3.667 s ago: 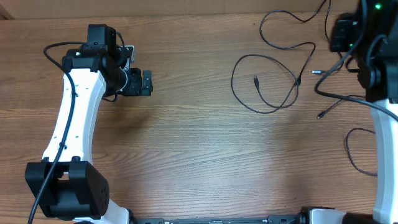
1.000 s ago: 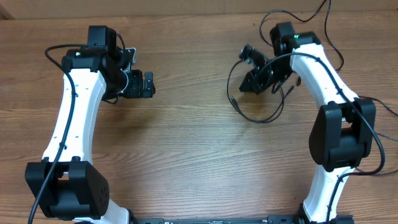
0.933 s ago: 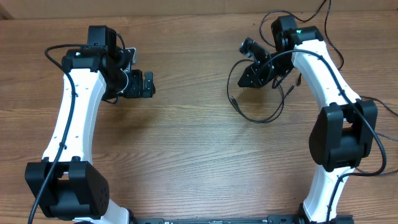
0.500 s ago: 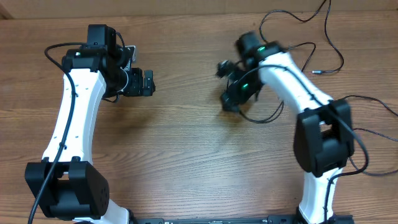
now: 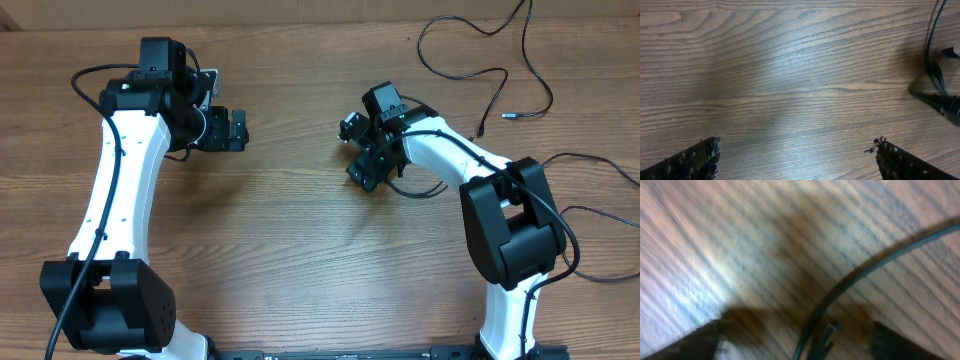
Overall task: Untangle cables
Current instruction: 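Lift the strand toward the center with the right gripper, then pull the strand out to the right edge with the right gripper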
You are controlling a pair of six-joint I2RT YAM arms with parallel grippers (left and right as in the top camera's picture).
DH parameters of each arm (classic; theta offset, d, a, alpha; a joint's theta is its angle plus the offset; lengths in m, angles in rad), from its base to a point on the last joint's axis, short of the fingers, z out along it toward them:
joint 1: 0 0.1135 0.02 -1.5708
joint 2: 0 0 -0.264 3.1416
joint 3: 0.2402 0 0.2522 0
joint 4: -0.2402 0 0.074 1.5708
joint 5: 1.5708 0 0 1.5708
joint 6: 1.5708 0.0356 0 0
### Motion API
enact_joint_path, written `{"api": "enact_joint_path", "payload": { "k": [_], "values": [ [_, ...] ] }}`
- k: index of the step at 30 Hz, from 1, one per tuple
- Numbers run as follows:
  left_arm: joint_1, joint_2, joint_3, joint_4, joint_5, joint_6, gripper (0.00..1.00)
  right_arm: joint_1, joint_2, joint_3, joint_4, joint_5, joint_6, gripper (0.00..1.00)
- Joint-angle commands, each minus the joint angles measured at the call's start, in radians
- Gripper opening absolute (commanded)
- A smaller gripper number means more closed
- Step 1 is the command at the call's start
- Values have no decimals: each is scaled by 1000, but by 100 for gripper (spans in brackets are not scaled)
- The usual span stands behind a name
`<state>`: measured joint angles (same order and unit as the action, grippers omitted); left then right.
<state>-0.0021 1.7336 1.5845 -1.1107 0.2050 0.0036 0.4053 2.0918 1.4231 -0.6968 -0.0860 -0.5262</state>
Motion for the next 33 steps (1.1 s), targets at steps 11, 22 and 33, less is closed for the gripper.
{"api": "enact_joint_path", "payload": {
  "k": [11,22,33],
  "values": [
    [-4,-11,3,-11,-6,19,100,-9,54,-25,-89,-35,115,4],
    [-4,-11,3,-6,-6,20,100,-49,-265,260,-253,-44,135,4],
    [-4,-11,3,-1,-1,19,100,-246,-602,378,-233,243,213,4]
  ]
}}
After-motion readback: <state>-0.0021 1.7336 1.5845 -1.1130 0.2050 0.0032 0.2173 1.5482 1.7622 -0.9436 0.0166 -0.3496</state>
